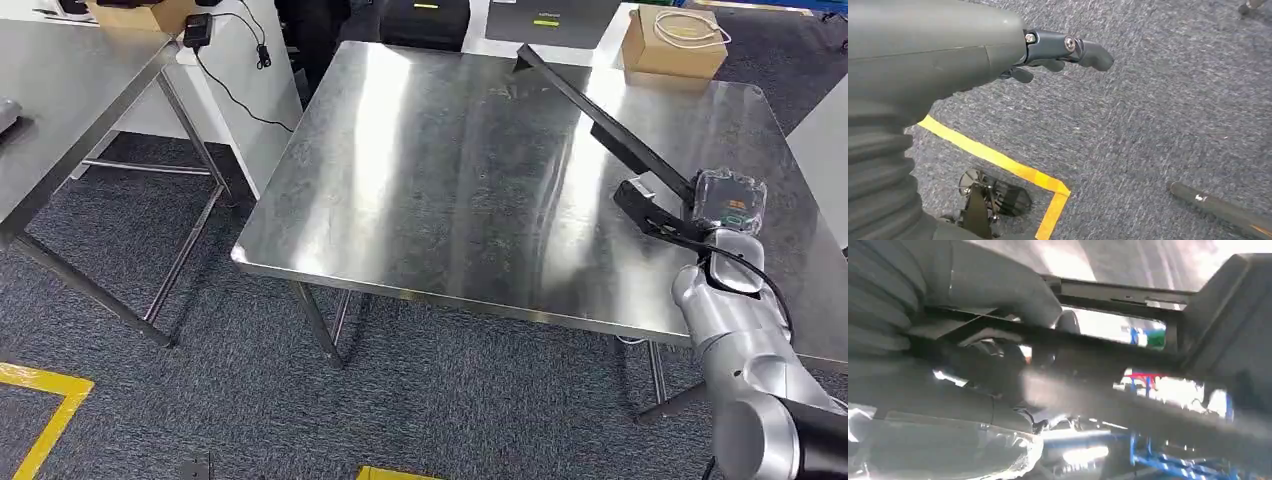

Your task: Take the parts from the cabinet and place them on the table.

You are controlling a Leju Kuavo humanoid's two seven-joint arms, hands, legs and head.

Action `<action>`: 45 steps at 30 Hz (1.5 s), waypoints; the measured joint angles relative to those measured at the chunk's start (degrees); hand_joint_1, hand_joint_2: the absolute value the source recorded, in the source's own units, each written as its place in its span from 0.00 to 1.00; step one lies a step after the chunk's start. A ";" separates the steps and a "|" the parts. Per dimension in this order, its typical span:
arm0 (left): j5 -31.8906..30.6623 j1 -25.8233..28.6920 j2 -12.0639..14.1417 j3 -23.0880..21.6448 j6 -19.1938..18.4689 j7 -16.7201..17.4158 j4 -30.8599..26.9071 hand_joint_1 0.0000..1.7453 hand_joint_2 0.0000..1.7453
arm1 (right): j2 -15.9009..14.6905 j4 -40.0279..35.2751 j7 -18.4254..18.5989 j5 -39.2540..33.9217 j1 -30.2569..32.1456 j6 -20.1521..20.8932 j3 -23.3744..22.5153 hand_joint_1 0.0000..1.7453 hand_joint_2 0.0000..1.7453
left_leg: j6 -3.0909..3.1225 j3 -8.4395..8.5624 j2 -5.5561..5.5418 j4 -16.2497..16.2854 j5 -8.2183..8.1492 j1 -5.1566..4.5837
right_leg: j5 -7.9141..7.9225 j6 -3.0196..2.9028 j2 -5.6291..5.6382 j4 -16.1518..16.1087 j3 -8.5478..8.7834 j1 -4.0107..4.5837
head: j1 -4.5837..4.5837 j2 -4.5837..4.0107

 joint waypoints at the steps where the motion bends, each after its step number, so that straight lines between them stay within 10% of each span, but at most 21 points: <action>1: 0.00 -0.01 0.04 0.00 0.00 0.02 0.00 0.00 0.00 | 0.07 0.07 0.77 0.00 -0.28 0.93 0.02 0.00 1.00 | 0.00 0.00 0.00 0.00 0.00 0.00 | 0.00 0.00 0.00 0.00 0.00 0.00 | 0.00 0.00; 20: -2.49 0.70 0.22 -0.09 -2.62 6.16 0.00 0.00 0.00 | -2.03 1.57 11.00 -0.07 -2.06 14.53 -0.13 0.00 1.00 | 0.04 0.02 -0.03 0.00 0.01 -0.05 | 0.00 0.01 -0.04 -0.01 0.04 -0.04 | 0.02 0.00; 21: -2.51 0.71 0.22 -0.09 -2.73 6.27 0.00 0.00 0.00 | -2.25 1.62 11.72 -0.07 -2.10 15.88 -0.33 0.00 0.00 | 0.04 0.02 -0.03 0.00 0.01 -0.05 | 0.01 0.02 -0.04 -0.01 0.04 -0.04 | 0.02 0.00; 27: -2.60 0.71 0.22 -0.09 -3.98 7.23 0.00 0.00 0.00 | -3.76 2.01 16.59 -0.24 -2.72 28.83 -3.56 0.00 0.00 | 0.10 0.01 -0.04 0.01 0.05 -0.10 | 0.04 0.07 -0.05 -0.01 0.03 -0.07 | 0.00 0.00; 45: -3.04 0.61 0.31 -0.09 -4.94 8.22 0.00 0.00 0.00 | -5.86 2.01 16.97 0.00 -10.54 33.38 -6.45 0.00 0.00 | 0.16 0.04 -0.02 0.01 0.08 -0.12 | 0.05 0.07 -0.04 -0.01 0.06 -0.09 | 0.02 0.00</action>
